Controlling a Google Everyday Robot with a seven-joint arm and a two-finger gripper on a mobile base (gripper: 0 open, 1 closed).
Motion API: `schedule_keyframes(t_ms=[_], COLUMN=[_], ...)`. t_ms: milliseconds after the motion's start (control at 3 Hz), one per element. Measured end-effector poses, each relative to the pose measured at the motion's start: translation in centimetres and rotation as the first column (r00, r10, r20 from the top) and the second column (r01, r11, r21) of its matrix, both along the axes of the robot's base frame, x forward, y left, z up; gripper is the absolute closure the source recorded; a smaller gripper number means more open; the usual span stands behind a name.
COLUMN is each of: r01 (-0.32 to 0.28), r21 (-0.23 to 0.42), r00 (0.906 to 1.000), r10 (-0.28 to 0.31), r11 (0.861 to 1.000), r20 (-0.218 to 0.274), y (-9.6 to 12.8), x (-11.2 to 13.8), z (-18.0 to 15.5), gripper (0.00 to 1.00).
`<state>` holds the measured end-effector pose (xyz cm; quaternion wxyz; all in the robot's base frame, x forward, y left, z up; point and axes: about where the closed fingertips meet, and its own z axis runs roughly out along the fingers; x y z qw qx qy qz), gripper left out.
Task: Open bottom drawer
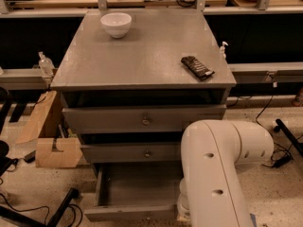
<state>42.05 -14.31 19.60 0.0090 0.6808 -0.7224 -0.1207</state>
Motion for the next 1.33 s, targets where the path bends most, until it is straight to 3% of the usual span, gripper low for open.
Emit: schedule_keyframes(t_ms=[333, 667, 1333], r01=[0.000, 0.015, 0.015], r21=[0.000, 0.003, 0.003], r00=[1.0000, 0.9995, 0.9995], r10=[0.000, -0.015, -0.015], r11=[1.000, 1.000, 1.000], r20=[0.000, -0.026, -0.026], y=[0.0, 0.3, 0.3], x=[0.0, -1.9, -1.9], z=[0.0, 0.3, 0.3], gripper=[1.00, 1.00, 1.00])
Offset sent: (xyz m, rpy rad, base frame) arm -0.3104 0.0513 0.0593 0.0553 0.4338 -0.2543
